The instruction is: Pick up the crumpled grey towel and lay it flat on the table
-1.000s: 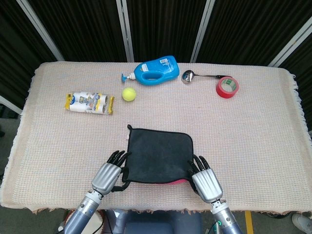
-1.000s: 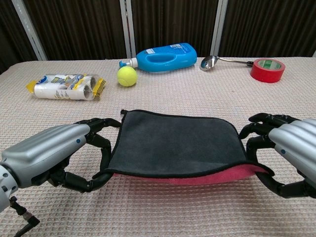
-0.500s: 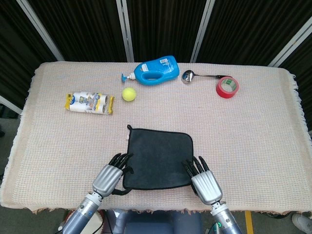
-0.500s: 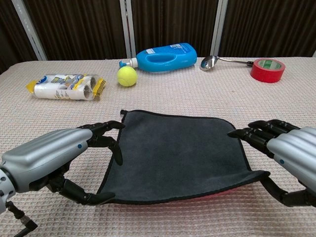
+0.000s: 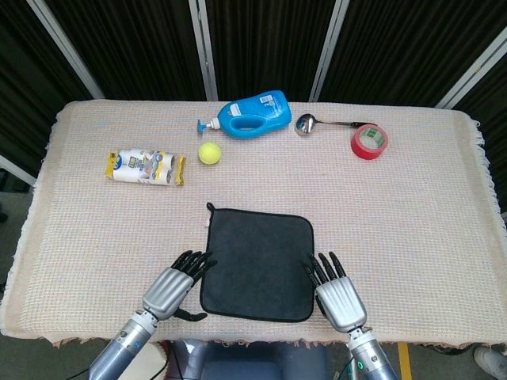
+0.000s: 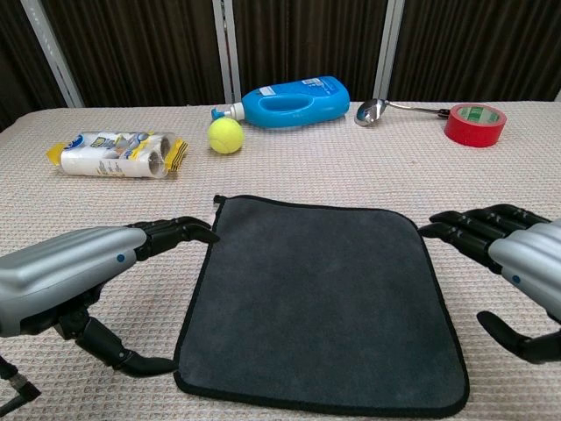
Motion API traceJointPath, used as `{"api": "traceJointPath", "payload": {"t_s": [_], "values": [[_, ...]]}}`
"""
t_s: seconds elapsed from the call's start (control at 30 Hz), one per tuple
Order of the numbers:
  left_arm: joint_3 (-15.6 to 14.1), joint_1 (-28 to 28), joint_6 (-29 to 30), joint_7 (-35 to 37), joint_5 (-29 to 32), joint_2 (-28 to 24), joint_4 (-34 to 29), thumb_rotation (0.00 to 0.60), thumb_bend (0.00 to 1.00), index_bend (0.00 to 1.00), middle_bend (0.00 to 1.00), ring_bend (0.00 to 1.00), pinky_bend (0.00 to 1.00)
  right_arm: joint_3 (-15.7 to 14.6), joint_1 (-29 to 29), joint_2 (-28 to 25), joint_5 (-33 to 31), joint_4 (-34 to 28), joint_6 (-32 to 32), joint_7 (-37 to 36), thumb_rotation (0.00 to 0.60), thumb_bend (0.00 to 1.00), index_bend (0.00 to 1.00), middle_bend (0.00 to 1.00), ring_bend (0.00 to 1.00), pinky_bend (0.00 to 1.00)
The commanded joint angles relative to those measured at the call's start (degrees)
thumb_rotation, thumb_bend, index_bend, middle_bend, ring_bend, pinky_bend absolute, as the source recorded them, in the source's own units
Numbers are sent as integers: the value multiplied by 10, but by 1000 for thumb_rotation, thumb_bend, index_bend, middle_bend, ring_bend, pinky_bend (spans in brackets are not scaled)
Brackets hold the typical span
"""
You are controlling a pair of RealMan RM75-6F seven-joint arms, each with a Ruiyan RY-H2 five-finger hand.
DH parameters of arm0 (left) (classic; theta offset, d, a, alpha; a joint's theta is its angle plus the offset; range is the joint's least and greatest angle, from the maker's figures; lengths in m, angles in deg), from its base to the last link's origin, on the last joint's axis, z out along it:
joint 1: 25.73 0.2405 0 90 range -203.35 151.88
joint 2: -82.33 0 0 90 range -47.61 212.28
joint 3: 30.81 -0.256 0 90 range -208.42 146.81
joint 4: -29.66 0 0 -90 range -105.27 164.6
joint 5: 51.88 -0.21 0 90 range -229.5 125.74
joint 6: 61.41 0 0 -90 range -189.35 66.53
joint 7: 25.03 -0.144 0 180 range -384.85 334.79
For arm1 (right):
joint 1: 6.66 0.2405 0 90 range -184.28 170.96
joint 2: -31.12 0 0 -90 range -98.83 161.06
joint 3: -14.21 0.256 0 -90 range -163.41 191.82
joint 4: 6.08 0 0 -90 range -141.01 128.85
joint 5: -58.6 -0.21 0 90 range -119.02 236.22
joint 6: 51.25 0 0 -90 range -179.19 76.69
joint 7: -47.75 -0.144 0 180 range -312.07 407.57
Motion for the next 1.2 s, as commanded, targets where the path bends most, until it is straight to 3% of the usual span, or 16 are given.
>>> {"api": "traceJointPath", "payload": {"t_s": [0.03,0.33,0.63,1.0,1.2], "values": [[1,10,19,6,-4,-15,-1,600,72,72,0,0,0,9,-6,-7,1,0,14,-26,600,520,0,4,0,28],[-14,62,111,39,-59,-85,27,600,72,51,0,0,0,34,-29,-57,-20,2,45,-159,600,520,0,3,0,28],[-39,123,196,96,-102,-143,42,600,71,12,0,0,0,24,-64,-94,-14,22,76,-279,600,519,0,0,0,28],[-54,211,320,219,-139,-174,144,600,71,0,0,0,0,30,-121,-117,13,53,169,-398,600,519,0,0,0,28],[-54,239,338,279,-127,-188,194,600,71,0,0,0,0,24,-139,-132,16,77,180,-420,600,519,0,0,0,28]]}}
